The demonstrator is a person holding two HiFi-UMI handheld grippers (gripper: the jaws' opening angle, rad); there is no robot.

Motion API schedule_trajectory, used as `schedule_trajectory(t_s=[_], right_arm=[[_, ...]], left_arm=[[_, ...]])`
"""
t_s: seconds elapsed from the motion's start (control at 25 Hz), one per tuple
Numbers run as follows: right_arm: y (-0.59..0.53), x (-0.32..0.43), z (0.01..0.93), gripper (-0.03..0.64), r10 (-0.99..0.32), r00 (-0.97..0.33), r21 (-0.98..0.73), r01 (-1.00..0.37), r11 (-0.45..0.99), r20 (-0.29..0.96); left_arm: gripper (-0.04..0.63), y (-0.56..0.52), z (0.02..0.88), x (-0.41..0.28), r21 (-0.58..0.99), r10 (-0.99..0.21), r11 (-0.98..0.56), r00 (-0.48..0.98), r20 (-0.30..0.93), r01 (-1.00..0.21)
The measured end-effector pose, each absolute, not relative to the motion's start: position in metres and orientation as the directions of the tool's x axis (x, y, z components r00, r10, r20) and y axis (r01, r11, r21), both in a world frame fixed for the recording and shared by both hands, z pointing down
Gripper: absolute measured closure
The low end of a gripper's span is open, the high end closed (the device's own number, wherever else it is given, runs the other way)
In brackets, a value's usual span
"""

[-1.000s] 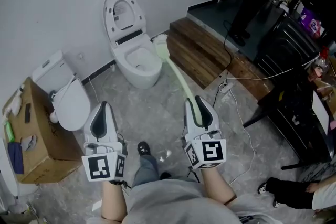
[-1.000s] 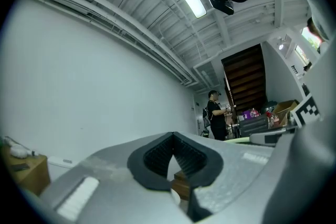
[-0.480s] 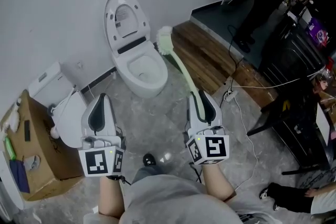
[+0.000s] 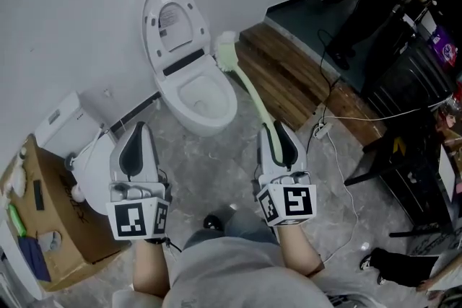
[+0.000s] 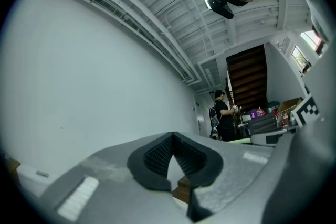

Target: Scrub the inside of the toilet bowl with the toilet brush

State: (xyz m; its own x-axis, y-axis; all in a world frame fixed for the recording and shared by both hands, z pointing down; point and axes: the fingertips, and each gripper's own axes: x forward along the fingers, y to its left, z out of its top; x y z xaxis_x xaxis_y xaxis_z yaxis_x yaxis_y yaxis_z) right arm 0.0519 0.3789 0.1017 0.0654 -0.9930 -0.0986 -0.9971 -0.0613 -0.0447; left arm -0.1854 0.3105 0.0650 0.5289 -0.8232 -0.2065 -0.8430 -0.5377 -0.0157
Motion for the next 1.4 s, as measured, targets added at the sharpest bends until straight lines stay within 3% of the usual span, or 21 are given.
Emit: schedule_trajectory(t_s=[0.56, 1.04, 1.4], right_arm=[[0.272, 0.082, 0.114, 0.509, -0.996, 0.027, -0.047, -0.999, -0.023, -0.08], [0.131, 0.131, 0.1, 0.509, -0.989, -0.127, 0.001, -0.992, 0.128, -0.08], [0.047, 0.152, 0.126, 0.509, -0.966, -0.259, 0.011, -0.966, 0.259, -0.007]], left_arm=[[0.592, 0.215, 0.075, -0.164, 0.006, -0.851, -0.494, 0.482, -0.208, -0.869], [0.592, 0.11, 0.056, -0.113, 0.041, -0.889, -0.389, 0.364, -0.279, -0.92], [0.592, 0.056, 0.068, -0.093, 0.061, -0.93, -0.273, 0.247, -0.274, -0.96]])
